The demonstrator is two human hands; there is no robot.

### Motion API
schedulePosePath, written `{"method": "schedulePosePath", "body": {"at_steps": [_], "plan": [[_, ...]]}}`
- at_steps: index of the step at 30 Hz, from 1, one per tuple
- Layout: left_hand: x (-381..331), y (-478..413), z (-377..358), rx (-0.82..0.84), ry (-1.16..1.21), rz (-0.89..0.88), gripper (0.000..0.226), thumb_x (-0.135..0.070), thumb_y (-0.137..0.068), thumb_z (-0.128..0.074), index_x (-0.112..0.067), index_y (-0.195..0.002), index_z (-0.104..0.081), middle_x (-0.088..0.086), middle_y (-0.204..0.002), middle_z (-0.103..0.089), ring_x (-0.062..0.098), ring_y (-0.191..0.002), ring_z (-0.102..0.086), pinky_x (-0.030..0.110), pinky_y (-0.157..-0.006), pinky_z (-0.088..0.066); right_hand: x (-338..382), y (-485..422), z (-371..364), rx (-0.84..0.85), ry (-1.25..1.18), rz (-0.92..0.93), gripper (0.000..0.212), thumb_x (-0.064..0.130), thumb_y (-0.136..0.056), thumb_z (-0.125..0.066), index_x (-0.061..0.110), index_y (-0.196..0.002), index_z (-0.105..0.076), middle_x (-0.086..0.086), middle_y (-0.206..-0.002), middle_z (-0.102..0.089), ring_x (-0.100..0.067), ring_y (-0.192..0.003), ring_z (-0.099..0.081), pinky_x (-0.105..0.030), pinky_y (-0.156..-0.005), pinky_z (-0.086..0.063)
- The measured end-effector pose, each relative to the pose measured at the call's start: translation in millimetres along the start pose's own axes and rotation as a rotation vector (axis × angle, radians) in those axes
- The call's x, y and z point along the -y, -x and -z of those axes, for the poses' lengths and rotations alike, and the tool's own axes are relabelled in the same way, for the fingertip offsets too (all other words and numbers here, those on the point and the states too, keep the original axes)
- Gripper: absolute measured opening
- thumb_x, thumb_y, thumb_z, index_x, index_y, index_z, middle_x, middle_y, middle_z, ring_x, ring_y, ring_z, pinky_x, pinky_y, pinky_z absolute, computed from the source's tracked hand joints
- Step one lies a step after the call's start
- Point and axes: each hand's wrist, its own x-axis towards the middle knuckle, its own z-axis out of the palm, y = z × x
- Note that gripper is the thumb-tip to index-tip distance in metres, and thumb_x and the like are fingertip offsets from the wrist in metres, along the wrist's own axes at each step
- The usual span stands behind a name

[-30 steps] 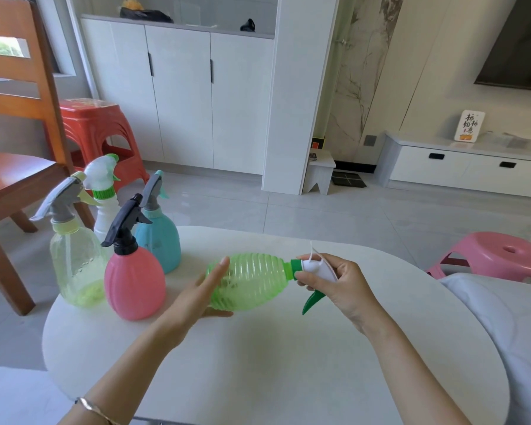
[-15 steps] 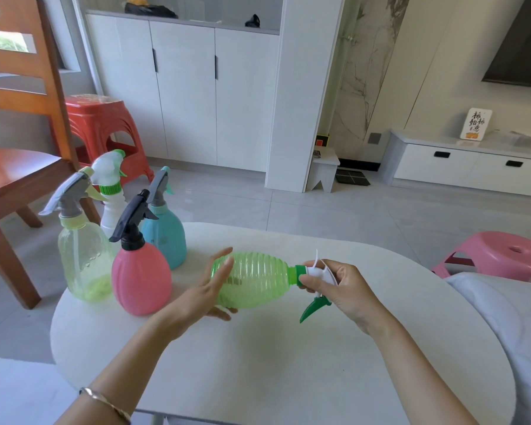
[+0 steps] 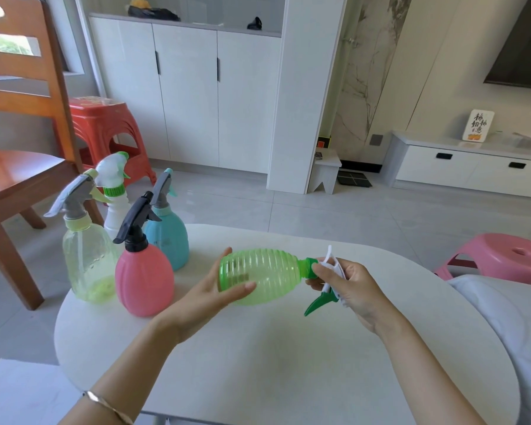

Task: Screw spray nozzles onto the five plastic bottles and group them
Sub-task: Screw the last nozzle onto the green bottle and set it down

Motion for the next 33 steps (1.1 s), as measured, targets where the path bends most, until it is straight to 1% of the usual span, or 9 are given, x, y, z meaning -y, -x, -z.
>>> {"method": "schedulePosePath", "body": {"at_steps": [5,9,13,17,21,24,27,31,33], "plan": [[-4,-1,-8,-0.071,-0.158,0.027,0.071,-0.070,-0.077,-0.033,-0.039,-0.141,-0.028,0.001,-0.140,-0.043,0.019,-0.116,-0.054,0.039,-0.077,-0.061,-2,2,1,0.022,0.141,-0.004,0.031,0.025,-0.073,-0.077,0.006,-0.095,-0.067,-0.001,-0.072,-0.070,-0.014,-0.065,-0.070,-0.017,-0.059,-0.051],[-3,0,-3,-0.038,-0.055,-0.025,0.063,-0.061,-0.078,-0.046,-0.048,-0.138,-0.032,0.001,-0.150,-0.032,0.015,-0.127,-0.047,0.039,-0.092,-0.055,1,3,5,0.031,0.187,-0.006,0.024,0.025,-0.078,-0.073,0.009,-0.095,-0.066,0.001,-0.057,-0.063,-0.011,-0.058,-0.062,-0.015,-0.058,-0.048],[-5,3,2,0.034,-0.042,-0.093,0.070,-0.056,-0.078,-0.068,-0.069,-0.133,-0.026,-0.021,-0.154,-0.011,0.013,-0.134,-0.043,0.036,-0.105,-0.044,0,2,4,0.032,0.202,-0.067,0.036,0.027,-0.084,-0.067,-0.007,-0.096,-0.062,0.001,-0.050,-0.059,-0.008,-0.049,-0.059,-0.008,-0.045,-0.039],[-7,-4,-1,-0.071,0.204,-0.083,0.067,-0.060,-0.080,-0.060,-0.052,-0.141,-0.033,-0.008,-0.153,-0.029,0.014,-0.126,-0.051,0.042,-0.112,-0.035,-4,4,-6,0.014,0.191,-0.089,0.039,0.028,-0.085,-0.066,-0.009,-0.097,-0.062,0.001,-0.050,-0.058,-0.004,-0.044,-0.057,-0.006,-0.037,-0.032],[-7,-4,-11,-0.198,0.117,-0.067,0.071,-0.066,-0.065,-0.058,-0.047,-0.132,-0.044,-0.005,-0.142,-0.049,0.006,-0.114,-0.059,0.042,-0.111,-0.036,0,6,-19,-0.010,0.178,-0.122,0.052,0.052,-0.070,-0.065,0.001,-0.069,-0.057,-0.001,-0.062,-0.070,-0.006,-0.048,-0.062,-0.008,-0.042,-0.038],[-8,-2,-11,-0.203,0.022,-0.084,0.066,-0.064,-0.068,-0.059,-0.050,-0.131,-0.045,-0.008,-0.137,-0.052,0.009,-0.117,-0.058,0.049,-0.114,-0.031,-2,5,-22,0.034,0.188,-0.228,0.062,0.055,-0.078,-0.060,-0.006,-0.090,-0.063,-0.003,-0.074,-0.075,-0.009,-0.055,-0.064,-0.020,-0.063,-0.048],[-9,-3,-8,-0.194,0.037,-0.063,0.066,-0.062,-0.069,-0.058,-0.049,-0.131,-0.043,-0.002,-0.140,-0.049,0.015,-0.119,-0.056,0.050,-0.114,-0.031,-1,5,-23,0.087,0.159,-0.267,0.048,0.053,-0.086,-0.055,0.009,-0.106,-0.062,-0.009,-0.079,-0.074,-0.019,-0.064,-0.063,-0.031,-0.074,-0.044],[-7,-4,-9,-0.136,-0.014,-0.008,0.052,-0.059,-0.081,-0.045,-0.050,-0.132,-0.037,0.002,-0.145,-0.040,0.021,-0.122,-0.054,0.042,-0.101,-0.048,1,5,-20,0.101,0.017,-0.208,0.023,0.020,-0.087,-0.064,0.002,-0.102,-0.060,-0.003,-0.073,-0.062,-0.015,-0.057,-0.060,-0.026,-0.059,-0.052],[-7,-1,-5,-0.140,-0.066,-0.027,0.062,-0.056,-0.079,-0.051,-0.056,-0.137,-0.029,-0.008,-0.144,-0.036,0.011,-0.124,-0.050,0.035,-0.096,-0.050,1,5,-19,0.059,0.026,-0.214,0.023,0.019,-0.087,-0.065,0.000,-0.099,-0.061,0.001,-0.066,-0.061,-0.015,-0.053,-0.059,-0.021,-0.053,-0.049]]}}
